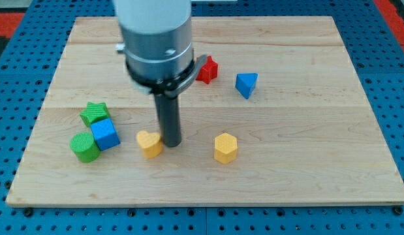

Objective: Push yellow hexagon towards the blue cube

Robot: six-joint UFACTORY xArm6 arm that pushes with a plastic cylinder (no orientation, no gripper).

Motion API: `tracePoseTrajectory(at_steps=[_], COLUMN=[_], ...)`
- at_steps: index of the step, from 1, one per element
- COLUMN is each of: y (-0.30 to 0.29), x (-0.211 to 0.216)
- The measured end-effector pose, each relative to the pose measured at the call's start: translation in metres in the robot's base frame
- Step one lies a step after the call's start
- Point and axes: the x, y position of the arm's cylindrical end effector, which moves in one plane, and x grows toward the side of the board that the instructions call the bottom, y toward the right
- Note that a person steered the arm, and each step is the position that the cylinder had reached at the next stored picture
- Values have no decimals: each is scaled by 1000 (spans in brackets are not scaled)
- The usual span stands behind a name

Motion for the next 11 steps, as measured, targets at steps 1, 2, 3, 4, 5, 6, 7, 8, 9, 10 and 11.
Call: tracePoseTrajectory(at_steps=[1,2,3,4,5,6,7,8,9,10,11], y=[-78,1,93,120,56,16,99,122,107,30,-24], x=[0,-33,-71,-17,30,21,-4,62,94,78,44])
